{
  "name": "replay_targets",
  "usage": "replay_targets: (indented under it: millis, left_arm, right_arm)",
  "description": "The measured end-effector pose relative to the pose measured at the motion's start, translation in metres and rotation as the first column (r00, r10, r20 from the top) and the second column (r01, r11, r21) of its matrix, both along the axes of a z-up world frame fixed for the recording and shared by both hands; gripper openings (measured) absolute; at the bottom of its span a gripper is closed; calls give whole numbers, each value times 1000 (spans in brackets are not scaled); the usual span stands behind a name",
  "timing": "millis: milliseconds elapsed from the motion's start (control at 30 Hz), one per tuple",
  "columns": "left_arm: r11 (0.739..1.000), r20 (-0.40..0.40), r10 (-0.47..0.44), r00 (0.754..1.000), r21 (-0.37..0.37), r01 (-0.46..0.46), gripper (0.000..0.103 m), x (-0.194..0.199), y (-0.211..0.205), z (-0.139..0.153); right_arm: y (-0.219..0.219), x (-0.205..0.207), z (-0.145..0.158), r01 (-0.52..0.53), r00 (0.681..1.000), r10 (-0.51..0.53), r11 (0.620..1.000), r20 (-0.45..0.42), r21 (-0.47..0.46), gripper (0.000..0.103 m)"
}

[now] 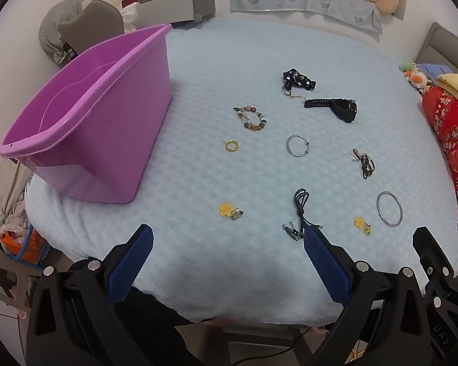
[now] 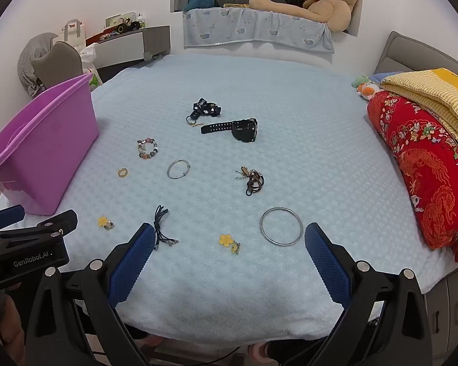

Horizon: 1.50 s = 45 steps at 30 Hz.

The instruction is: Organize jewelry

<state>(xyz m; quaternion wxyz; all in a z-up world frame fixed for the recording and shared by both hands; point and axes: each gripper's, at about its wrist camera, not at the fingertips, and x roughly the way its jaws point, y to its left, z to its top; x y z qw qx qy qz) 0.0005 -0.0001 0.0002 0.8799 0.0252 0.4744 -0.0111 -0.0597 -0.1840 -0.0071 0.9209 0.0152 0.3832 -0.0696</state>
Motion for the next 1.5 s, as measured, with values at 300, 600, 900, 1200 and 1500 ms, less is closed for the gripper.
replay_targets:
  millis: [300, 600, 900, 1200, 1500]
  left_arm:
    - [1000, 21, 11, 1000, 2, -11, 97, -4, -4, 2]
    - [1000, 16, -4, 1000, 1, 4, 97, -3, -2, 1]
    - [1000, 17, -5, 1000, 3, 5, 97, -3, -1, 1]
    - [1000, 19, -4, 1000, 4, 4, 97, -4, -2, 1]
    - [1000, 18, -3, 1000, 4, 2, 97, -3, -2, 1]
  right_arm:
    - [1, 1, -2, 0, 1000, 0, 1000, -3, -2, 94]
    - [0, 0, -1, 1, 1000, -1, 1000, -3, -1, 94]
    - [0, 1, -2, 0, 1000, 0, 1000, -3, 1, 94]
    - [1, 1, -1, 0, 1000, 0, 1000, -3, 0, 94]
    - [1, 1, -1, 0, 1000, 0, 1000, -3, 0, 94]
